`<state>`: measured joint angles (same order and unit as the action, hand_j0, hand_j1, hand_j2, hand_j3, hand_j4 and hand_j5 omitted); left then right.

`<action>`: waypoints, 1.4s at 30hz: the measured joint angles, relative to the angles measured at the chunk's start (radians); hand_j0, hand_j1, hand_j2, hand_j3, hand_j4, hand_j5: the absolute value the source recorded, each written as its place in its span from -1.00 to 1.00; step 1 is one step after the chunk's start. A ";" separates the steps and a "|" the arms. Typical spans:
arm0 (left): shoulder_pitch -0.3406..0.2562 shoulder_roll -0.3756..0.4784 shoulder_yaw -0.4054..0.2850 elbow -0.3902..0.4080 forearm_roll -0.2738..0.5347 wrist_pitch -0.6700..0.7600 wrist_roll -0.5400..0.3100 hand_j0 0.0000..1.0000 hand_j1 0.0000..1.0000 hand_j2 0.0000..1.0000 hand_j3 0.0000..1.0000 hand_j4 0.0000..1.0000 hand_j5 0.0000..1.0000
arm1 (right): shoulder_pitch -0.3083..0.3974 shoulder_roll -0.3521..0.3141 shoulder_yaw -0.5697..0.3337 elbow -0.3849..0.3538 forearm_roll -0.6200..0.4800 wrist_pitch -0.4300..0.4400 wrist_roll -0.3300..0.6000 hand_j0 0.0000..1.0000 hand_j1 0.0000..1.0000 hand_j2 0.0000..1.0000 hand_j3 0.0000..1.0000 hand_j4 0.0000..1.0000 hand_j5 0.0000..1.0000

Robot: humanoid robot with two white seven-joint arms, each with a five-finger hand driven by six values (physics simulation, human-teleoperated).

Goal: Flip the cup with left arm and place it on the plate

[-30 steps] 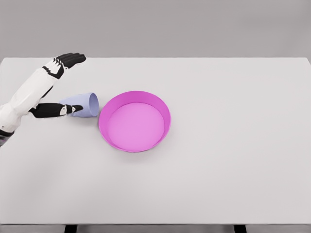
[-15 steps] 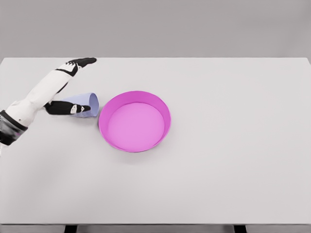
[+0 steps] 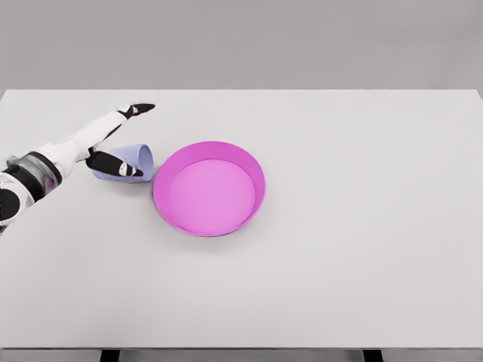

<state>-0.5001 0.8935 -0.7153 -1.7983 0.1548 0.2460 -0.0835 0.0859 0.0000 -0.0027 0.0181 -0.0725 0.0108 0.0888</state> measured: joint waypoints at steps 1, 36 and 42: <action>0.000 0.010 -0.024 0.001 0.003 0.004 -0.004 1.00 1.00 1.00 1.00 1.00 1.00 | 0.000 0.000 0.000 0.000 0.000 0.000 0.000 1.00 1.00 1.00 1.00 1.00 1.00; -0.083 -0.042 -0.162 0.127 0.002 0.166 0.053 1.00 1.00 1.00 1.00 1.00 1.00 | 0.000 0.000 0.000 0.000 0.000 0.000 0.000 1.00 1.00 1.00 1.00 1.00 1.00; -0.081 -0.044 -0.174 0.128 -0.071 0.169 0.053 1.00 1.00 1.00 1.00 1.00 1.00 | 0.000 0.000 0.000 0.000 0.000 0.000 0.000 1.00 1.00 1.00 1.00 1.00 1.00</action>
<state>-0.5814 0.8494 -0.8891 -1.6705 0.0834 0.4153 -0.0310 0.0859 0.0000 -0.0028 0.0181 -0.0726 0.0108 0.0888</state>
